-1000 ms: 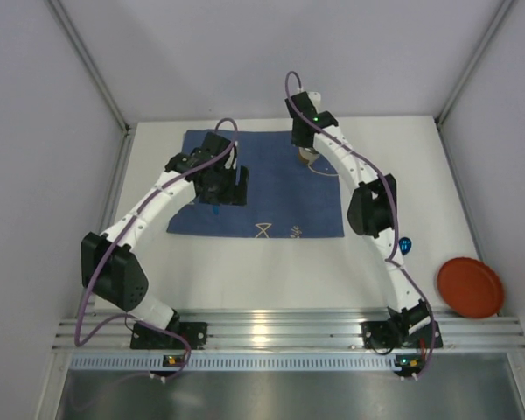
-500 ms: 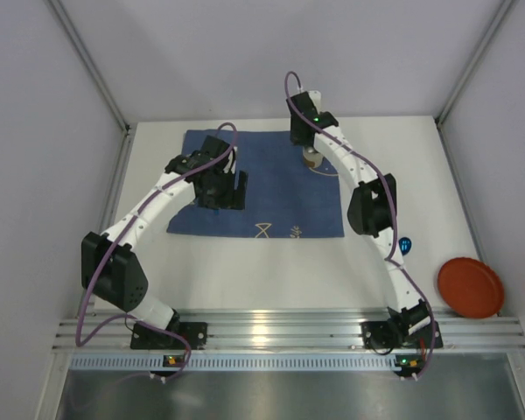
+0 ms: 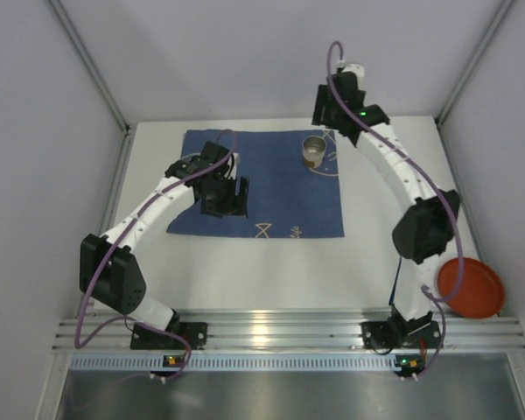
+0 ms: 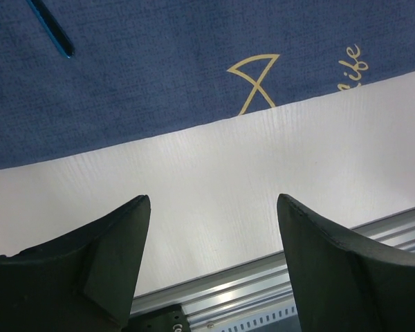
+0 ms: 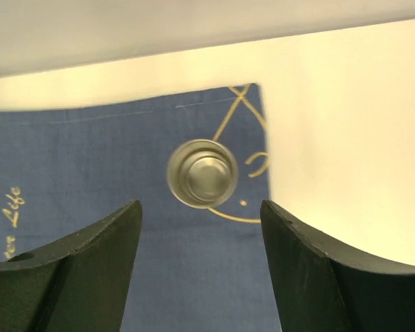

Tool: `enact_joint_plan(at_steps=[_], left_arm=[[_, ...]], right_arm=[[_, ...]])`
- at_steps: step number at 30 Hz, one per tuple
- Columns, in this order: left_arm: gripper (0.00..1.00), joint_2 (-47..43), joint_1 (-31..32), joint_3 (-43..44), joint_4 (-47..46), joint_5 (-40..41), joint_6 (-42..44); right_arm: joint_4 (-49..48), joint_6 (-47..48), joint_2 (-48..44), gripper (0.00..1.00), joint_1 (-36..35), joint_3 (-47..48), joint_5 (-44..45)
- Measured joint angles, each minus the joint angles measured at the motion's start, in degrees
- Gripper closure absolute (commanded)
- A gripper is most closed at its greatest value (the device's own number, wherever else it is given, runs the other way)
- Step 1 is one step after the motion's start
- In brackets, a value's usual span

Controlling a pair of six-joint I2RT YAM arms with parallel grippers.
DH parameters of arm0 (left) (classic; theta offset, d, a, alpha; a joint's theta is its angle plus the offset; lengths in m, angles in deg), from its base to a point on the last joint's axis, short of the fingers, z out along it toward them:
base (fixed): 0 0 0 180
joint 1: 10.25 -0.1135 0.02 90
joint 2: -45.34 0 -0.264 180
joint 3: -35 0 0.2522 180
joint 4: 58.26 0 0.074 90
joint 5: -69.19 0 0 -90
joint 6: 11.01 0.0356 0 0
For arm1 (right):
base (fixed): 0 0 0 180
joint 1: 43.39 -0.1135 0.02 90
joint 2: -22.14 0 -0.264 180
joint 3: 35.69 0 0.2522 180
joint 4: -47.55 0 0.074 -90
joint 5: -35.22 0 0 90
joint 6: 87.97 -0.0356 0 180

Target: Set the dinner table for one person

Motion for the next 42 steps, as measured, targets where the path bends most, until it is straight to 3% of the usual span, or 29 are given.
enact_joint_plan(at_steps=[3,9,12,17,24,35,36,39,40,42], left_arm=[[0.21,-1.0,0.0,-2.6,-1.6,-1.9,-0.8],[0.21,-3.7,0.2,-12.0,-6.9,-5.8,-1.6],[0.21,-3.7,0.4,-16.9,-9.6,-7.5,-2.0],[0.21,-3.5,0.5,-22.0,-13.4,-9.7,-2.3],[0.21,-3.0,0.5,-22.6,-16.0,-10.6,-2.1],[0.21,-4.9,0.5,-24.6,-16.2,-8.9,-2.4],[0.21,-5.4,0.5,-25.2,-16.1,-8.9,-2.6],[0.21,-6.3,0.5,-26.7,-16.2,-8.9,-3.2],[0.21,-6.3,0.5,-26.9,-16.2,-8.9,-3.5],[0.21,-6.3,0.5,-27.1,-16.2,-8.9,-3.8]], right_arm=[[-2.4,-2.9,-15.7,0.31,5.8,-14.1,-2.8],[-0.4,-10.1,-41.9,0.27,25.9,-45.0,-5.3],[4.3,-11.9,-48.7,0.26,32.0,-58.8,-8.3],[8.3,-14.1,-51.3,0.27,37.4,-74.1,-15.1],[7.5,-16.7,-46.9,0.32,38.3,-82.2,-22.7],[4.9,-17.5,-39.6,0.40,38.3,-81.4,-24.0],[4.9,-17.4,-39.6,0.42,38.3,-81.4,-23.8],[4.4,-16.4,-39.5,0.63,38.4,-81.2,-22.7],[4.1,-16.3,-39.3,0.76,38.4,-81.2,-22.5],[4.7,-15.5,-38.6,0.86,38.5,-81.0,-21.7]])
